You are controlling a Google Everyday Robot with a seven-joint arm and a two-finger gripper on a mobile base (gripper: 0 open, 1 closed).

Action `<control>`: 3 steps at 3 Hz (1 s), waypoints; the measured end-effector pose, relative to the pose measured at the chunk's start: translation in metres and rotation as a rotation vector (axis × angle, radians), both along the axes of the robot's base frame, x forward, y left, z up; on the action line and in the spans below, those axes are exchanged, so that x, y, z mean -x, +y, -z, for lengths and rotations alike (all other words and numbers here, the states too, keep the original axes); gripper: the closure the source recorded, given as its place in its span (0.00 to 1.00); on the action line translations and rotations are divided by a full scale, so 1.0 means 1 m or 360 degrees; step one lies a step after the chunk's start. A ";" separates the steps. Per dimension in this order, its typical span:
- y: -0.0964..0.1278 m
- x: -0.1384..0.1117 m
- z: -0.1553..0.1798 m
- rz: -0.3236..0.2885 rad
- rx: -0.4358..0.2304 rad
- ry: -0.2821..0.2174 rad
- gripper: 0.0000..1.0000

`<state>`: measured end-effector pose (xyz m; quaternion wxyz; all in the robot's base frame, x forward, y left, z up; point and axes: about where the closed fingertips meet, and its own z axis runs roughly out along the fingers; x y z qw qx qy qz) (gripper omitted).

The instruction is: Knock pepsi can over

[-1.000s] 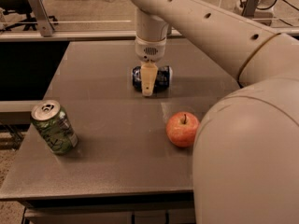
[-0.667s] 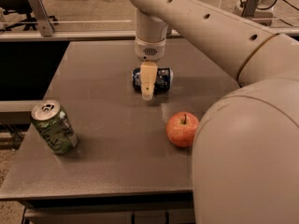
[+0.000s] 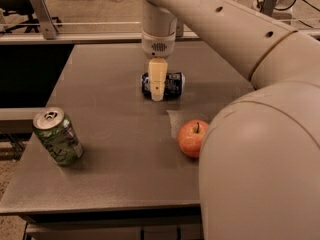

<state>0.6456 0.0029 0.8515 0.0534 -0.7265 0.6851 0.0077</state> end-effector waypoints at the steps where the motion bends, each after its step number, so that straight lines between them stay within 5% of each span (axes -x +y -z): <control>1: -0.007 0.002 -0.020 -0.0027 -0.0023 -0.0063 0.00; 3: -0.052 0.005 -0.036 -0.0013 -0.0148 -0.0169 0.00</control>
Offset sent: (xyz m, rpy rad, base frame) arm -0.0133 -0.0621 0.0536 0.0953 -0.1493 0.0163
